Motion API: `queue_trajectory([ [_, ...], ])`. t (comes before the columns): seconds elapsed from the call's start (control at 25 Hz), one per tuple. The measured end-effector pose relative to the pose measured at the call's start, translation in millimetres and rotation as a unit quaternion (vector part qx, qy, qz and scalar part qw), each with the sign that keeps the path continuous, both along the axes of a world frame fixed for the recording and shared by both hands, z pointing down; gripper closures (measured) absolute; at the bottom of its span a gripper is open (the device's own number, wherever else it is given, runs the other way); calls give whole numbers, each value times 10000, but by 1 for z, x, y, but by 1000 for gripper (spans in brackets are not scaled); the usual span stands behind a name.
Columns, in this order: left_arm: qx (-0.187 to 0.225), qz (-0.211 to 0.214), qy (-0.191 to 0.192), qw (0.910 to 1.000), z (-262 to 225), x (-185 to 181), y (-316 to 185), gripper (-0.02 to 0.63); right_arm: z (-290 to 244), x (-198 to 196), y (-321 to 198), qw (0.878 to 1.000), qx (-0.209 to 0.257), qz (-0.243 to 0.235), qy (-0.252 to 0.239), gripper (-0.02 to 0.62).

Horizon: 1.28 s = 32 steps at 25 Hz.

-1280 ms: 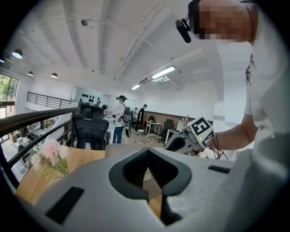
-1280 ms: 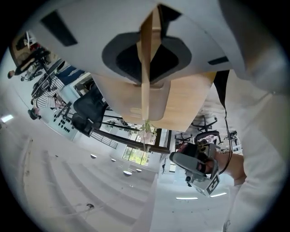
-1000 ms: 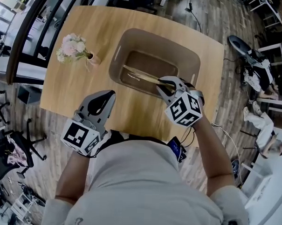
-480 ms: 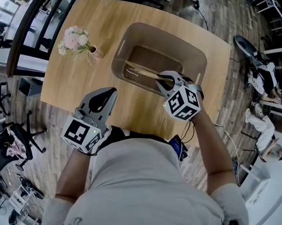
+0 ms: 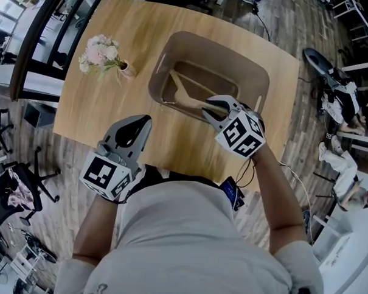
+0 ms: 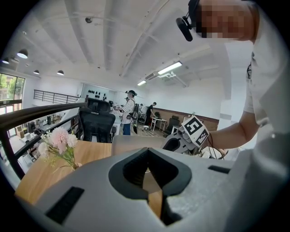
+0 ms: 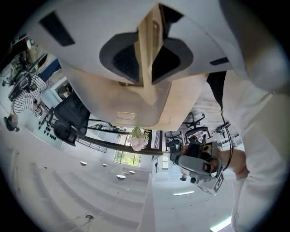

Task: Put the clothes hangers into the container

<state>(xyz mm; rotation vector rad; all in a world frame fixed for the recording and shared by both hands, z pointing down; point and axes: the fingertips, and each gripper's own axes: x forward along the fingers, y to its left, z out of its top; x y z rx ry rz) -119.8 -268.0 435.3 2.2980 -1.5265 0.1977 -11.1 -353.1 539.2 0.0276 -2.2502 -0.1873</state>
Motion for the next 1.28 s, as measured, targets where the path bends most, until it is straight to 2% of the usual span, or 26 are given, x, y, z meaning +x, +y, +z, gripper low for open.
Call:
queue_trajectory([
  [0.32,94,165,24,9998,-7,-4,8,600,-16,4,8,9992,14,365,-136,502],
  [0.84,343,676,-79,9971,-33,-10,41,601,-62,2,49,9908,448,1155,-551,512],
  [1.08,427,926,-96,9947,-38,-16,64,600,-85,0,83,9797,534,1654,-998,529],
  [1.28,485,1161,-111,9920,-36,-19,83,600,-105,3,107,9568,570,2339,-1629,566],
])
